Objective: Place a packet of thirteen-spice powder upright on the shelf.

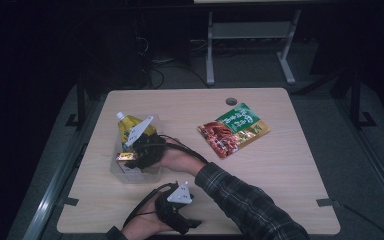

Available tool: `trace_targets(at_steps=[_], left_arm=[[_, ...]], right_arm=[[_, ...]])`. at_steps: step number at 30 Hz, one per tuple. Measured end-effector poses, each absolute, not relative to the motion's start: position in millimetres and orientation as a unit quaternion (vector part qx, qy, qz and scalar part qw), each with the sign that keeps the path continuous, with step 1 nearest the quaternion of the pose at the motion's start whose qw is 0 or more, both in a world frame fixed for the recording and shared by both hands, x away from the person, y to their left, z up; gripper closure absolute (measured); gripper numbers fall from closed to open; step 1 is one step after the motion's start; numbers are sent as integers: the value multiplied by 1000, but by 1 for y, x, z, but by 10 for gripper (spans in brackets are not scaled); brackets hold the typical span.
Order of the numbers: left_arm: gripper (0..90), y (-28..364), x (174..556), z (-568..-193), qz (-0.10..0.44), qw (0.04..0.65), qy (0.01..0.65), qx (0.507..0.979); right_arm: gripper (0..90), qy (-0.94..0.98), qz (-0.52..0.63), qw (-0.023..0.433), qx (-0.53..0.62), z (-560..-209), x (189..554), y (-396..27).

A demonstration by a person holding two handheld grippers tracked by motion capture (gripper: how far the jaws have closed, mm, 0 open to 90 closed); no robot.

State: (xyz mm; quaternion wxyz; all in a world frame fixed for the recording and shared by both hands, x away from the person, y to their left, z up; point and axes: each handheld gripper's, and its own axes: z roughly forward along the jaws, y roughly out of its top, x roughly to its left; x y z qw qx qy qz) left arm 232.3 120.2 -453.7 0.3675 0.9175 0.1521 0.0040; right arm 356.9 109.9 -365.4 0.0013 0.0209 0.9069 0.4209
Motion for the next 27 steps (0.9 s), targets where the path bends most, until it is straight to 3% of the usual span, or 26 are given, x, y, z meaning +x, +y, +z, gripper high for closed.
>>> trace_targets(at_steps=[15,27], left_arm=[[173,120,232,-454,4,367,152,918],[172,122,234,-453,6,375,157,914]], right_arm=[[621,909,415,-17,33,-373,356,111],[462,901,433,-16,39,-357,355,92]])
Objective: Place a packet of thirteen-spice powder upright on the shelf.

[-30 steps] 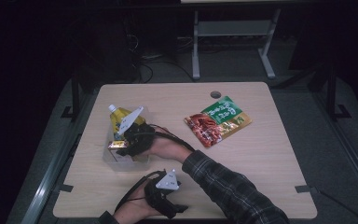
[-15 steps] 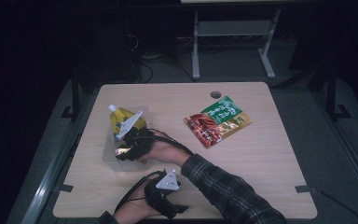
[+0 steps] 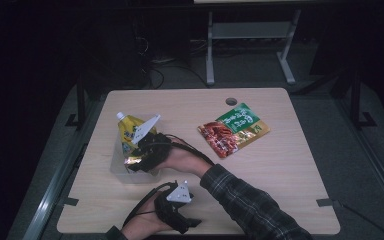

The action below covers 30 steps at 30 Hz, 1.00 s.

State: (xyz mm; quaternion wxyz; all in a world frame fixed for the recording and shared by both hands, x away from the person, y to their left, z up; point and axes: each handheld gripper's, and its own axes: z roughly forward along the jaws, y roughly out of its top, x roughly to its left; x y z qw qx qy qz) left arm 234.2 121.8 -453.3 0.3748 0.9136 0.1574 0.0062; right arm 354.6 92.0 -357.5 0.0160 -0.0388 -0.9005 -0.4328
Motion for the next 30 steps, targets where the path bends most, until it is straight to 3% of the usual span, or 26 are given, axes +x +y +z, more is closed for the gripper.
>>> trace_targets(at_steps=[12,30], left_arm=[[172,124,237,-451,11,385,165,908],[171,131,247,-450,21,381,178,907]], right_arm=[[423,-890,-451,-4,-69,-336,353,46],[420,-870,-469,-38,-146,-347,351,-57]])
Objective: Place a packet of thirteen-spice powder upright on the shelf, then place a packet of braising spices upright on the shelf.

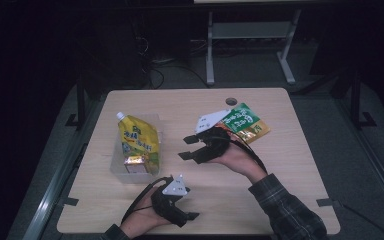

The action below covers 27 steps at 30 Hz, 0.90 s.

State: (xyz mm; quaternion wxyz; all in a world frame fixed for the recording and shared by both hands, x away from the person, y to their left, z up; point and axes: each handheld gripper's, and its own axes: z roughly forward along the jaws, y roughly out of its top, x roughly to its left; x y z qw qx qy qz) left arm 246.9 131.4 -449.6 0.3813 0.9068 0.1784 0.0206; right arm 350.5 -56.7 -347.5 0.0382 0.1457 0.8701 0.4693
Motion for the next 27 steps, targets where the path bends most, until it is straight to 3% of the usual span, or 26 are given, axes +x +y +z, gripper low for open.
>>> trace_targets(at_steps=[18,25,27], left_arm=[[171,137,249,-447,13,396,195,897],[171,140,250,-446,17,395,197,897],[171,140,250,-445,17,394,200,897]], right_arm=[[388,864,425,77,259,-387,390,-128],[494,854,406,90,313,-407,419,-146],[563,851,400,92,326,-411,427,-150]])
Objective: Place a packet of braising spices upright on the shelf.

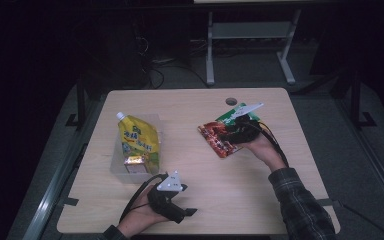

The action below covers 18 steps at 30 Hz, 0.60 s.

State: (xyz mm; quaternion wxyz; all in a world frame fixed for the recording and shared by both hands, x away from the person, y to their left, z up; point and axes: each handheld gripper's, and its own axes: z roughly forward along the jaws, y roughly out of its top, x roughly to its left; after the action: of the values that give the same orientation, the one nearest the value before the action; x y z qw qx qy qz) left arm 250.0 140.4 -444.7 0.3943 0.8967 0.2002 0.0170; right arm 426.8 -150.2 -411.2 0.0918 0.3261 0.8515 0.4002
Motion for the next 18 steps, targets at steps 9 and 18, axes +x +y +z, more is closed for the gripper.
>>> trace_targets(at_steps=[9,18], left_arm=[[171,143,250,-444,29,398,205,894],[171,142,250,-443,31,403,206,891]], right_arm=[[786,824,398,115,386,-428,456,-169],[898,802,346,172,456,-439,490,-194]])
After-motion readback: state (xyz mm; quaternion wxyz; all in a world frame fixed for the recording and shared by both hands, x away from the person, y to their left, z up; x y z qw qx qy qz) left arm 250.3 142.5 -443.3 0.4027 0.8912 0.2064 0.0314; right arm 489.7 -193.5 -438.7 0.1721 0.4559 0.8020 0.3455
